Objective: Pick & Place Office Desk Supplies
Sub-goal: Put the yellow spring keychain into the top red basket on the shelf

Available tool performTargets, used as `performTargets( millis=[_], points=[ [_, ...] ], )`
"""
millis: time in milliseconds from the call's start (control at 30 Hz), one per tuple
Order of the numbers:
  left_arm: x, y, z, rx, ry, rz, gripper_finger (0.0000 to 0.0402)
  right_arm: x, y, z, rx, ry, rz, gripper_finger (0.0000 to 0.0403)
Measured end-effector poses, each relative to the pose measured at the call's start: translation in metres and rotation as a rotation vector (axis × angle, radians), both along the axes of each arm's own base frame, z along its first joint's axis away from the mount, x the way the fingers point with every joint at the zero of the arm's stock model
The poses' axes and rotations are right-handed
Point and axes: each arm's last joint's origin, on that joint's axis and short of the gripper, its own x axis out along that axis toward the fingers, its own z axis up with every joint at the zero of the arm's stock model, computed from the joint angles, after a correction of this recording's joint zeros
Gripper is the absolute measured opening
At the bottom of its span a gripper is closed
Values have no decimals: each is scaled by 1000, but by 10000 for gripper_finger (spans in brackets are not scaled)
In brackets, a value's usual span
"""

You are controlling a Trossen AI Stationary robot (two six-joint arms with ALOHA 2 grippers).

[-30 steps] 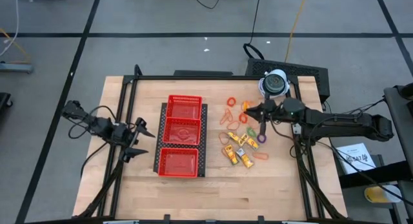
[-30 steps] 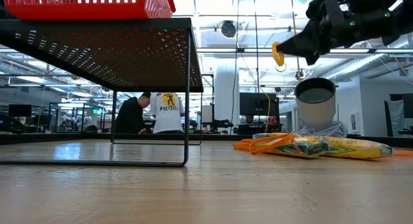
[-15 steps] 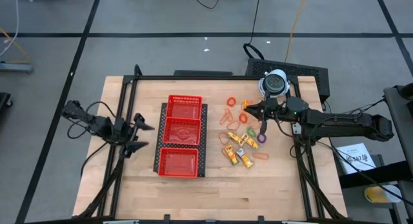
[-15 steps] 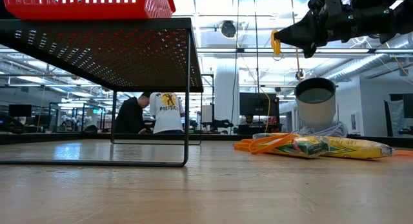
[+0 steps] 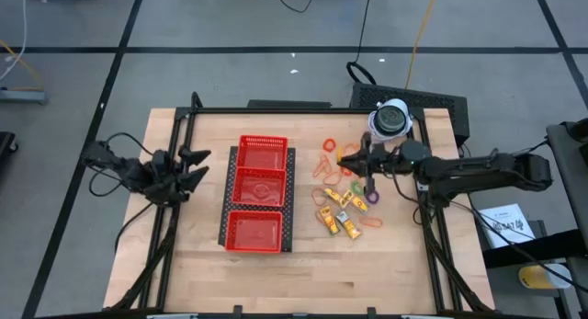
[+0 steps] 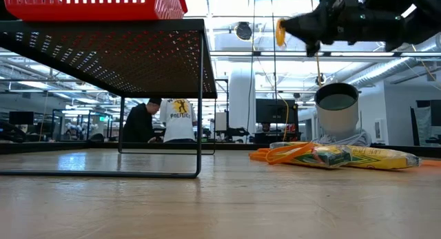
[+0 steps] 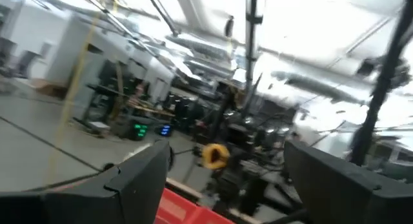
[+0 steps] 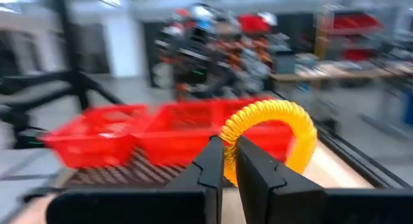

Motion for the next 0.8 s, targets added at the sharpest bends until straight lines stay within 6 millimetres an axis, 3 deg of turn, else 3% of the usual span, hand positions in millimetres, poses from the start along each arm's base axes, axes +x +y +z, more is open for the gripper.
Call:
performTargets(
  millis=[200,400,633,800],
  points=[
    [26,-7,40,141,108,57,310,14,2,0,11,-145,150,20],
    [80,-17,68,292,266,105,310,29,1,-1,55,-143,167,20],
    [152,-12,80,373,390,141,310,55,11,21,11,-179,355,20],
    [200,-6,78,398,444,109,310,67,19,26,-23,-194,393,20]
  ],
)
